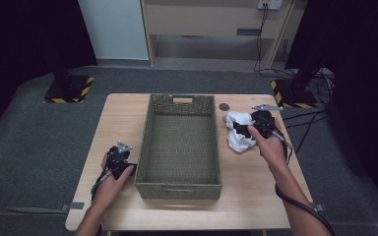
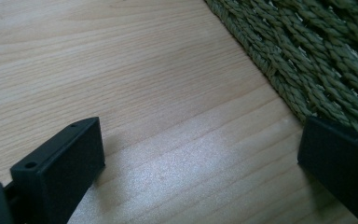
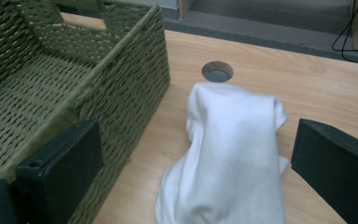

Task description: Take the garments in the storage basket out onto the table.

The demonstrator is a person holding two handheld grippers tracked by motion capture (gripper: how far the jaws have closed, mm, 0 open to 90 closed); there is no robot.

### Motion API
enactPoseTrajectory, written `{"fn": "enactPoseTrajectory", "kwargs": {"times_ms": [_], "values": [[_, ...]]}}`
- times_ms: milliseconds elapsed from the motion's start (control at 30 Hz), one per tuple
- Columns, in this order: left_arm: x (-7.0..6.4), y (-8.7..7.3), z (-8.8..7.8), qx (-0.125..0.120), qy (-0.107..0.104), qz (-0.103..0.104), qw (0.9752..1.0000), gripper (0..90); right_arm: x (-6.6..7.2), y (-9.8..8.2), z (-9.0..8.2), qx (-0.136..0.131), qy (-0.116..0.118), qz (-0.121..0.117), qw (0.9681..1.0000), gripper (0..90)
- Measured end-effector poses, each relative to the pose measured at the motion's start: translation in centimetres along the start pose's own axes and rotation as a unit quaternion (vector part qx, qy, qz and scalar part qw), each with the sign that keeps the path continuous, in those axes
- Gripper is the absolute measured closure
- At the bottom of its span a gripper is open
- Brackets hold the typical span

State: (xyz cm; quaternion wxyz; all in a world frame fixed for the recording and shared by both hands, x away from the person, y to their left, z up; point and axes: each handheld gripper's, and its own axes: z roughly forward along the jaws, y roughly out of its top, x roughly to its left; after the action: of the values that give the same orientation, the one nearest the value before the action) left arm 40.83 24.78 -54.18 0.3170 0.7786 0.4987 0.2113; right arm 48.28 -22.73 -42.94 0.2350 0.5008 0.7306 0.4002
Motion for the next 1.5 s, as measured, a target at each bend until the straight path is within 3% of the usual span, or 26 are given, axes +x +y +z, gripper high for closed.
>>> {"fn": "enactPoseTrajectory", "kwargs": {"times_ms": [600, 1100, 1500], "values": [[0.0, 0.0, 0.0, 0.0, 0.0, 0.0, 1.0, 0.0, 1.2, -3.7, -2.8, -0.004, 0.023, -0.013, 0.9996, 2.6], [0.0, 0.0, 0.0, 0.0, 0.0, 0.0, 1.0, 0.0, 2.7, -5.5, -3.1, 0.003, 0.039, -0.028, 0.9988, 2.6], [0.0, 0.0, 0.0, 0.0, 0.0, 0.0, 1.0, 0.0, 3.4, -6.6, -3.3, 0.012, 0.05, -0.025, 0.9984, 2.6]]}}
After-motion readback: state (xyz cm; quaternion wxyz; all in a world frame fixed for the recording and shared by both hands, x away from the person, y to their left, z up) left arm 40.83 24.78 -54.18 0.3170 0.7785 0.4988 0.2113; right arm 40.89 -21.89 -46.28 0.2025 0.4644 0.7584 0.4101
